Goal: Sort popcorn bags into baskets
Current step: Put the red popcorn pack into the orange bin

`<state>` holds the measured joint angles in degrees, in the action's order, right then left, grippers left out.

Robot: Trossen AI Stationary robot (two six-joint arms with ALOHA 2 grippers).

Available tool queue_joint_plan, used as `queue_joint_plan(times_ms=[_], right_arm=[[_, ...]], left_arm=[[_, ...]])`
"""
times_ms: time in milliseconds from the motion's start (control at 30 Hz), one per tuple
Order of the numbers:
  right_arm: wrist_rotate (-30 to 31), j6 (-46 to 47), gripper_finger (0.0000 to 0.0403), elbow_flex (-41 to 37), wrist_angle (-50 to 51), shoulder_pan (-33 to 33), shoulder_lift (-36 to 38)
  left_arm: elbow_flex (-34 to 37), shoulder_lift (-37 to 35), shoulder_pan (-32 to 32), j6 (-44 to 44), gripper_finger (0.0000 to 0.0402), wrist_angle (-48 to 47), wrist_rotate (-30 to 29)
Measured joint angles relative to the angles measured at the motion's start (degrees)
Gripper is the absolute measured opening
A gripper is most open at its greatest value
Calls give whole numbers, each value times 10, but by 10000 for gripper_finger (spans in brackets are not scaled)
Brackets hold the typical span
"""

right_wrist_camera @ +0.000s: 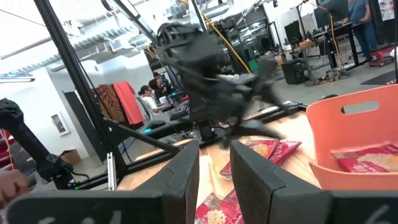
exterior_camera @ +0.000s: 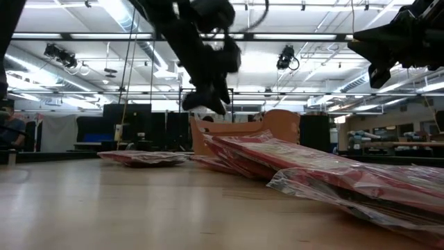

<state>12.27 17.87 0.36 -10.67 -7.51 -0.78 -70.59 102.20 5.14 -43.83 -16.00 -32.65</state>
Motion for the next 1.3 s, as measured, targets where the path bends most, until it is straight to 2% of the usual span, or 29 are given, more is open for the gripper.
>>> queue_joint_plan(times_ms=[100,167,267,467,567,733,900,1100,1233,1300], right_arm=[[0,0,96,0,0,0,0],[0,0,96,0,0,0,0],[0,0,96,0,-2,0,0],[0,0,96,0,-4,0,-1],[0,0,96,0,-3,0,-1],[0,0,96,0,-5,0,-1],[0,0,96,0,-4,0,-1],[0,0,96,0,-4,0,-1],[0,0,96,0,-4,0,-1],[0,0,96,0,-4,0,-1]], left_arm=[[0,-17,-29,50,198,-67,80],[0,-17,-48,76,193,-100,95],[0,-15,-71,111,188,-168,98],[31,-8,-111,166,188,-193,101],[52,-8,-124,187,188,-244,77],[88,-8,-125,274,188,-341,75],[137,-12,-141,344,187,-370,29],[207,-12,-155,365,187,-345,-45],[231,-12,-156,387,187,-330,-128],[233,-12,-156,388,187,-320,-136]])
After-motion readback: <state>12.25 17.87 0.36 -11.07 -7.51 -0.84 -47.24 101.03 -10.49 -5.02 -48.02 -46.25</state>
